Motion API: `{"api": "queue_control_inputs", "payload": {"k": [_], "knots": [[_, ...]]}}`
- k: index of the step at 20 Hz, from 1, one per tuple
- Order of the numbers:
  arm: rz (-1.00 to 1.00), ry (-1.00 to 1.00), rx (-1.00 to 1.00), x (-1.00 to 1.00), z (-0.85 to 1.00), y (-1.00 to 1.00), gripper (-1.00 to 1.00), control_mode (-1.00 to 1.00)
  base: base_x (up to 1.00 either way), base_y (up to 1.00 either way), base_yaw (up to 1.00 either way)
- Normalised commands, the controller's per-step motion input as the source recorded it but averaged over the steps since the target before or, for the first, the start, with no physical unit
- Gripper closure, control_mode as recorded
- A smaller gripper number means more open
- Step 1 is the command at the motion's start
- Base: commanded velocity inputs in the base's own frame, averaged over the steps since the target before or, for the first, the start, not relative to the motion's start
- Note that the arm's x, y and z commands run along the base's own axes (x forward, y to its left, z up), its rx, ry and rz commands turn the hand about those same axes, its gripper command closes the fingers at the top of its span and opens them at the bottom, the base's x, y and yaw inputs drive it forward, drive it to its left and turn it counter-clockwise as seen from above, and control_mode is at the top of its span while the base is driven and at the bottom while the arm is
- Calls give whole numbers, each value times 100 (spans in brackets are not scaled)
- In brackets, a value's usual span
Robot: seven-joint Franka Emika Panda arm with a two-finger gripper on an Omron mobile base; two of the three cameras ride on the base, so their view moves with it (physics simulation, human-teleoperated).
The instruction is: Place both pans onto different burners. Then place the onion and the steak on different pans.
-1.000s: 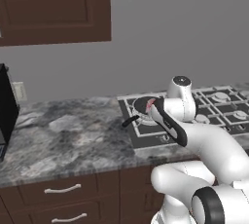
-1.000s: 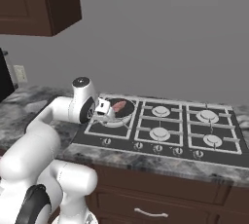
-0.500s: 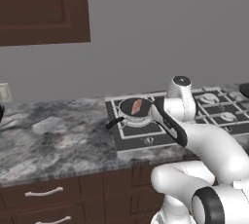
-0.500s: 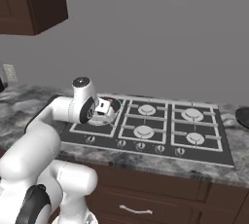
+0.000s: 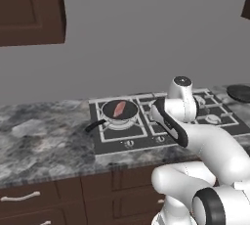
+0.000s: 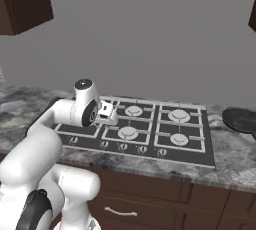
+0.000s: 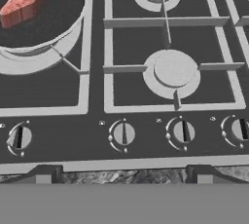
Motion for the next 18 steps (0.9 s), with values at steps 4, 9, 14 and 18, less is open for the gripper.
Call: {"api": "queue_control_inputs", "payload": {"k": [4, 9, 14, 18], "knots": [[0, 0, 0, 0, 0, 0, -100, 100, -5, -49, 0], [0, 0, 0, 0, 0, 0, -100, 100, -9, -50, 0], [0, 0, 0, 0, 0, 0, -100, 100, -10, -50, 0], [0, 0, 0, 0, 0, 0, -100, 100, -10, -50, 0]]}}
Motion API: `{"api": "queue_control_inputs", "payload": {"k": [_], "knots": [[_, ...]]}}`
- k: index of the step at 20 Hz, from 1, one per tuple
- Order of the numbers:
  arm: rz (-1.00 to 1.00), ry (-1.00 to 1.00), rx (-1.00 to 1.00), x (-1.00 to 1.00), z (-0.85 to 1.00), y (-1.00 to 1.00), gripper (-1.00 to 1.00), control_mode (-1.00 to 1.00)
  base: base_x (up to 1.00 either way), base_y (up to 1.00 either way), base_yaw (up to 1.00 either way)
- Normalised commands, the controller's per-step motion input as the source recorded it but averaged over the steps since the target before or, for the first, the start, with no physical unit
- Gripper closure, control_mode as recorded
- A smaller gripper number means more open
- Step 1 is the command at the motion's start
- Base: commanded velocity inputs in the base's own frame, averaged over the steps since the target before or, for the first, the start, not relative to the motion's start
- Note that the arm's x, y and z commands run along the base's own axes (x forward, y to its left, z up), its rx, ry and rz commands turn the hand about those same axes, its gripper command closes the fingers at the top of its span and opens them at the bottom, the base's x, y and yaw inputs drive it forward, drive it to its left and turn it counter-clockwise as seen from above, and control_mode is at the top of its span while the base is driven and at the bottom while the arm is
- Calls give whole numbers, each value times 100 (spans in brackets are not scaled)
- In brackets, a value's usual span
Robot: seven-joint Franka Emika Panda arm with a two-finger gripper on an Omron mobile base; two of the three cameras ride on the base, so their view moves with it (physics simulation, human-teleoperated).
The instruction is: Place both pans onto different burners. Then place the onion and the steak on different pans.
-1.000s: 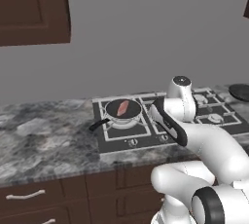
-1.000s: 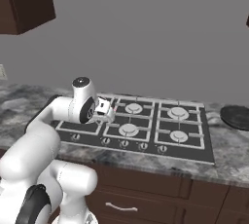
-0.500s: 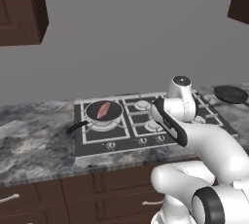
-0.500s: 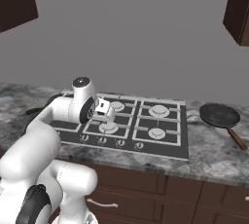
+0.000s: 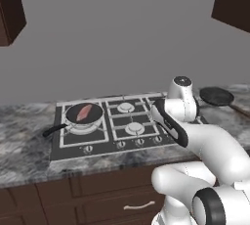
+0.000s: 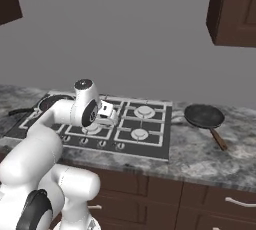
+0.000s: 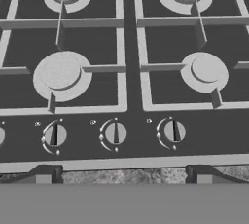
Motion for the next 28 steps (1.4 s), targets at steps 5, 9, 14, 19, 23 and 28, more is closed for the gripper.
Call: {"api": "queue_control_inputs", "payload": {"k": [5, 9, 14, 19, 23, 28], "knots": [[0, 0, 0, 0, 0, 0, -100, 100, -13, -51, 0], [0, 0, 0, 0, 0, 0, -100, 100, -18, -52, 0], [0, 0, 0, 0, 0, 0, -100, 100, -28, -58, 0], [0, 0, 0, 0, 0, 0, -100, 100, -23, -56, 0], [0, 0, 0, 0, 0, 0, -100, 100, -11, -54, 0], [0, 0, 0, 0, 0, 0, -100, 100, -6, -51, 0]]}}
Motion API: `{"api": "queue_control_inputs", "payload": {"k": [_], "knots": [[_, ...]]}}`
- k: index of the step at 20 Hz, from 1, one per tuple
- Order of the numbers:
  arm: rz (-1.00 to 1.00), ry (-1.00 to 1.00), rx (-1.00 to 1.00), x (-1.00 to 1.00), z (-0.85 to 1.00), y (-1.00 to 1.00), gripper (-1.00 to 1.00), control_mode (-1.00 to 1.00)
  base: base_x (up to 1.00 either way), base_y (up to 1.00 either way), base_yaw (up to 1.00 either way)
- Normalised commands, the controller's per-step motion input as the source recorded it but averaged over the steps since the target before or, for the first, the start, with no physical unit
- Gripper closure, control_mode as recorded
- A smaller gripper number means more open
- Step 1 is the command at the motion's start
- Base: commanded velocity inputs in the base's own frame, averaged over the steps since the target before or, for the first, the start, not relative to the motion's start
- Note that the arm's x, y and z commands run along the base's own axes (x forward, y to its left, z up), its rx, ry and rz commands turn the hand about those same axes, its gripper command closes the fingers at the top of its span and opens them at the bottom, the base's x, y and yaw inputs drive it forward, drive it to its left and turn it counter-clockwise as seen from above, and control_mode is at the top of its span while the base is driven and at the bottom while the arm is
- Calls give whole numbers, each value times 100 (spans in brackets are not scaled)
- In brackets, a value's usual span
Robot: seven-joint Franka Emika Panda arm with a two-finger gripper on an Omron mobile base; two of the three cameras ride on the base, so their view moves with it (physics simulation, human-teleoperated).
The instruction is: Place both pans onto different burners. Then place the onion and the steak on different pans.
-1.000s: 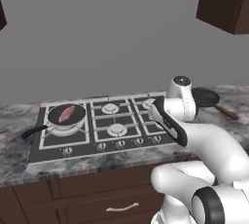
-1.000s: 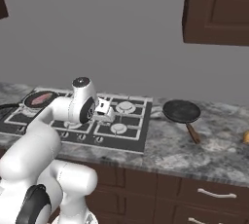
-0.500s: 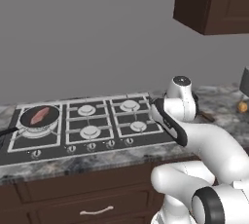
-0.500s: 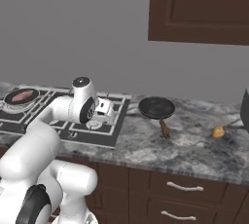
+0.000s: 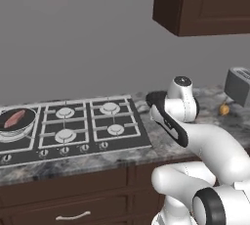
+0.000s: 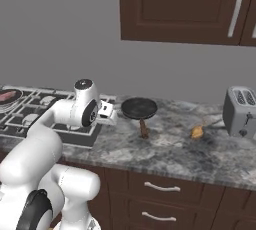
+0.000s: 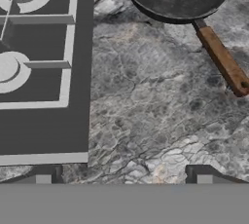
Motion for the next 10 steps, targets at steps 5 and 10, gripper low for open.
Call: {"api": "queue_control_inputs", "payload": {"k": [5, 10], "knots": [[0, 0, 0, 0, 0, 0, -100, 100, 0, -44, 0], [0, 0, 0, 0, 0, 0, -100, 100, 0, -35, 0]]}}
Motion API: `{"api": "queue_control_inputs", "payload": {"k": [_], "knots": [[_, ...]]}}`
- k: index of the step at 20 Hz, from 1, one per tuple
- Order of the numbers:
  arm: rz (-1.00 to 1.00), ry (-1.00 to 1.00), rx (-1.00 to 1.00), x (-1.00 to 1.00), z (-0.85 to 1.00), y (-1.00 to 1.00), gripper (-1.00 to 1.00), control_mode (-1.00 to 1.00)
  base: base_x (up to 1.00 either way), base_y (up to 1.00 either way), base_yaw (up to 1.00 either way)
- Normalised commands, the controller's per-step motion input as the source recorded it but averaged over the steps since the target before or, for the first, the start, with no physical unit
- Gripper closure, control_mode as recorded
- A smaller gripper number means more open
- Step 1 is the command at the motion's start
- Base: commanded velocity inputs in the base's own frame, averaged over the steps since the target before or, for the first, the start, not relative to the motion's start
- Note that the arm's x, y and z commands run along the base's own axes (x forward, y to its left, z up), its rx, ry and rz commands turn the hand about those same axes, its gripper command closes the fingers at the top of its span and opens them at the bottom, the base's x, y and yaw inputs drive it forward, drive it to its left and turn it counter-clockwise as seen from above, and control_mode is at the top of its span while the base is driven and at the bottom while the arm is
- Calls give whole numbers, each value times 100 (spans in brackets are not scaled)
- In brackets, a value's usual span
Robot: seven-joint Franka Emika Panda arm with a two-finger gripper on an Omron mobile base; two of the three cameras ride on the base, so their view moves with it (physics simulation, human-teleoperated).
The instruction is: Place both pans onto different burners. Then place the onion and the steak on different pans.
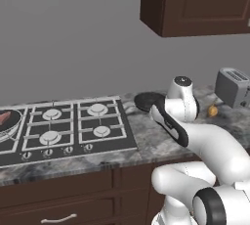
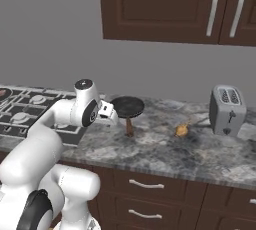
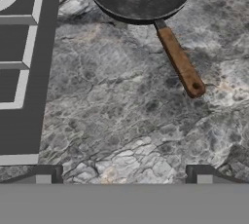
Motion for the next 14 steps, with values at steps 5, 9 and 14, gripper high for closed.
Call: {"api": "queue_control_inputs", "payload": {"k": [5, 9, 14], "knots": [[0, 0, 0, 0, 0, 0, -100, 100, 0, -17, 0], [0, 0, 1, 3, 0, 0, -100, -100, 0, -2, 0], [0, 0, 0, 13, 0, -9, -100, -100, 0, 0, 0]]}}
